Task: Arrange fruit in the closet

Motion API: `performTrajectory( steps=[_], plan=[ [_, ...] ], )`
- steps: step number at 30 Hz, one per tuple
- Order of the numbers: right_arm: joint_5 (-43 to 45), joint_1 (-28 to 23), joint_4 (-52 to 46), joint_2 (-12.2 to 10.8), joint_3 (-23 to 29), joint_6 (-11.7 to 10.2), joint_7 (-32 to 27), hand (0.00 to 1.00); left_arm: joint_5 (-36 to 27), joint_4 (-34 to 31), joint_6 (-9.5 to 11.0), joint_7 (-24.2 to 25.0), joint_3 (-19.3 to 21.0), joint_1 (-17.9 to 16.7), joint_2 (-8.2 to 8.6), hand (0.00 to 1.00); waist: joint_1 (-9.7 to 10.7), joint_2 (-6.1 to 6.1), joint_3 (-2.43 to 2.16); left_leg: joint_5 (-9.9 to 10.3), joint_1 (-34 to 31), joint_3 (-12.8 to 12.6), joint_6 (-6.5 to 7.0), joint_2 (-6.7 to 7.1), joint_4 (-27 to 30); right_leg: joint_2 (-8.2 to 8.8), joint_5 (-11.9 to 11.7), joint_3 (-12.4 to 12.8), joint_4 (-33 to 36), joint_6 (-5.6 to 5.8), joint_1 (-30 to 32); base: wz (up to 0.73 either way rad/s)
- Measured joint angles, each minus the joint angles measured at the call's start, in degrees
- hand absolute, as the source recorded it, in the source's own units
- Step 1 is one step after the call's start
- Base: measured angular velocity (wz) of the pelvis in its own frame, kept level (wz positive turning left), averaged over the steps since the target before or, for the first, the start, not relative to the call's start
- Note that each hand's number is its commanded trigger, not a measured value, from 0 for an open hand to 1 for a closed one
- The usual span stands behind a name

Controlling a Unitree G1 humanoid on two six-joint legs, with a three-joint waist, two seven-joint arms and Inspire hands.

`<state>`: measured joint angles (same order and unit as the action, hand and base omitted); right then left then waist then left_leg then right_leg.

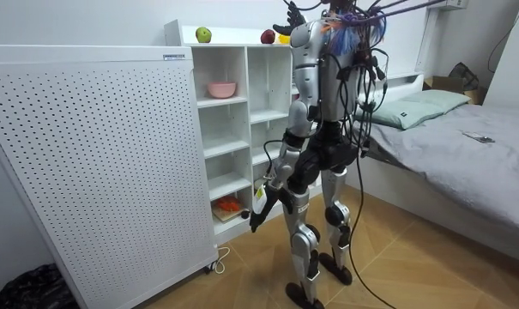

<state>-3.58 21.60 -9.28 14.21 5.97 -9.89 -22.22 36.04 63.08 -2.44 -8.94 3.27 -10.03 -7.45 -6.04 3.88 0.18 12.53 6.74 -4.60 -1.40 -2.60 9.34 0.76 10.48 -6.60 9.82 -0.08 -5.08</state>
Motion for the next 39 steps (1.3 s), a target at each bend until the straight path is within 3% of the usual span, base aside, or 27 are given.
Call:
performTrajectory(
  steps=[4,8,11,14,27,28,29,30,31,35,39],
  plan=[
    [-1.3,1.3,3.8,1.5,-0.8,0.7,1.8,0.0,0.0,-0.3,0.0,0.2,-0.1,0.4,-0.2,0.0,-0.7,0.28,0.16,0.0,-0.1,0.1,0.0,0.0,0.0,0.02,0.0,0.0,0.1,0.0,0.1,0.0],
    [-3.9,4.8,7.9,3.4,-2.1,1.7,3.6,0.0,0.0,-1.3,0.0,1.3,-0.1,0.5,-1.01,0.0,-0.7,1.44,0.56,0.0,-0.4,0.2,0.0,-0.01,0.0,0.1,0.0,-0.6,0.0,0.0,0.2,0.03],
    [-5.7,6.1,9.8,4.5,-2.8,2.5,4.9,0.0,0.0,-1.5,-0.1,2.2,-0.1,0.5,-1.96,0.0,-0.7,2.52,-0.06,0.0,-0.7,0.8,0.0,0.01,0.1,0.18,0.0,-1.6,0.0,-0.01,0.2,0.09],
    [-5.8,6.7,11.1,4.5,-3.0,2.5,5.5,0.0,0.4,-2.0,-0.3,2.6,0.0,0.5,-2.42,0.0,-0.7,2.83,-0.25,0.0,-0.8,1.5,0.0,0.04,0.1,0.19,0.0,-2.0,-0.1,-0.01,0.1,0.07],
    [-6.1,6.8,14.5,6.2,-3.1,3.7,9.4,0.0,2.3,-3.4,-2.5,6.0,0.1,0.5,-2.42,0.0,-1.0,2.55,0.04,0.0,-1.0,1.5,0.0,0.04,0.2,0.19,0.0,-2.1,-0.1,-0.02,0.1,0.01],
    [-6.1,6.8,14.6,6.4,-3.1,3.7,10.0,0.2,2.3,-3.4,-2.6,6.2,0.1,0.5,-2.42,0.0,-1.0,2.63,0.05,0.0,-1.0,1.5,0.0,0.04,0.2,0.19,0.0,-2.1,-0.1,-0.02,0.1,0.0],
    [-6.2,6.8,14.8,6.5,-3.1,3.7,10.6,0.78,2.3,-3.4,-2.7,6.3,0.1,0.5,-2.4,0.0,-1.0,2.68,0.07,0.0,-1.0,1.5,0.0,0.04,0.2,0.19,0.0,-2.1,-0.1,-0.02,0.1,0.0],
    [-6.2,6.8,14.9,6.5,-3.0,3.7,10.9,0.96,2.3,-3.4,-2.8,6.4,0.1,0.4,-2.38,0.0,-0.9,2.67,0.09,0.0,-1.0,1.5,0.0,0.04,0.2,0.19,0.0,-2.0,-0.1,-0.02,0.1,0.0],
    [-6.2,6.8,15.2,6.7,-3.0,3.7,11.4,1.0,2.3,-3.4,-3.1,6.4,0.1,0.3,-2.35,0.0,-0.7,2.67,0.09,0.0,-0.9,1.5,0.0,0.04,0.2,0.19,0.0,-2.0,-0.1,-0.02,0.0,0.0],
    [-6.2,6.8,16.2,6.8,-3.0,4.4,13.5,1.0,2.1,-3.4,-4.7,6.4,0.0,0.3,-2.24,0.0,-0.6,2.64,0.13,0.0,-0.6,1.6,0.0,0.05,0.2,0.22,0.0,-2.2,-0.2,-0.02,-0.6,0.0],
    [-6.2,7.0,18.4,8.2,-3.0,4.6,15.5,1.0,2.2,-3.6,-4.9,6.4,0.0,0.5,-2.24,0.0,-0.6,2.64,0.13,0.0,-0.1,1.6,0.0,0.05,0.2,0.22,0.0,-2.3,-0.1,-0.02,-1.2,0.0]
  ],
)
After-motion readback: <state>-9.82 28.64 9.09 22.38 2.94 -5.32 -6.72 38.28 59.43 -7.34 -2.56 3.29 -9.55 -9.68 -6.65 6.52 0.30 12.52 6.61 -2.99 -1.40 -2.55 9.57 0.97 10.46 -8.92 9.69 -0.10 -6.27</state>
